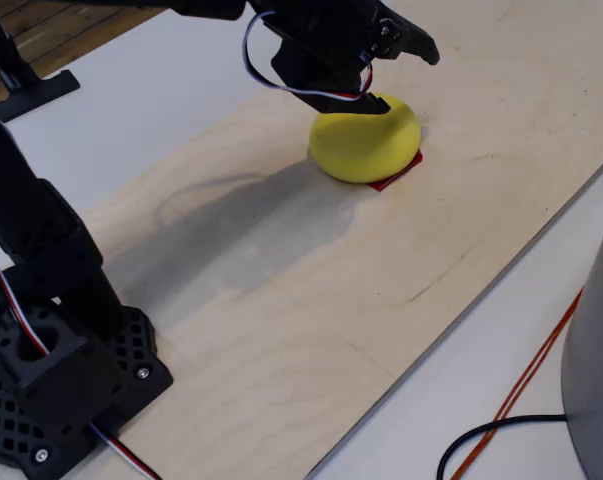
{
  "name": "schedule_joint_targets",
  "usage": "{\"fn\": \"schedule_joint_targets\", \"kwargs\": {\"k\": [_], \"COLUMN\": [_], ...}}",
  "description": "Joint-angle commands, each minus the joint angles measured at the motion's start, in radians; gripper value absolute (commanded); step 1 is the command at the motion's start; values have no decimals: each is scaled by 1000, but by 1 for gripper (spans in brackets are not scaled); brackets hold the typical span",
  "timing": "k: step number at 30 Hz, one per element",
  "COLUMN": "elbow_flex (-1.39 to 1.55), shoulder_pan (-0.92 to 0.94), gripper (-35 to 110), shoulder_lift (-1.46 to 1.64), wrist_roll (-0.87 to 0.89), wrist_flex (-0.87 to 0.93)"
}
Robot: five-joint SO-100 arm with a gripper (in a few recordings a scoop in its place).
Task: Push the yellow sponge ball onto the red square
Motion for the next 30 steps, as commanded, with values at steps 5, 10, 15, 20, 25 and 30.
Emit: {"fn": "schedule_joint_targets", "kwargs": {"k": [5,10,15,20,25,30], "elbow_flex": [-15,35,52,80,112,127], "shoulder_pan": [-26,-97,-140,-173,-187,-190], "gripper": [25,25,25,25,25,25], "shoulder_lift": [66,104,94,77,55,38], "wrist_roll": [55,202,296,365,387,390], "wrist_flex": [-2,-2,-2,-25,-74,-106]}}
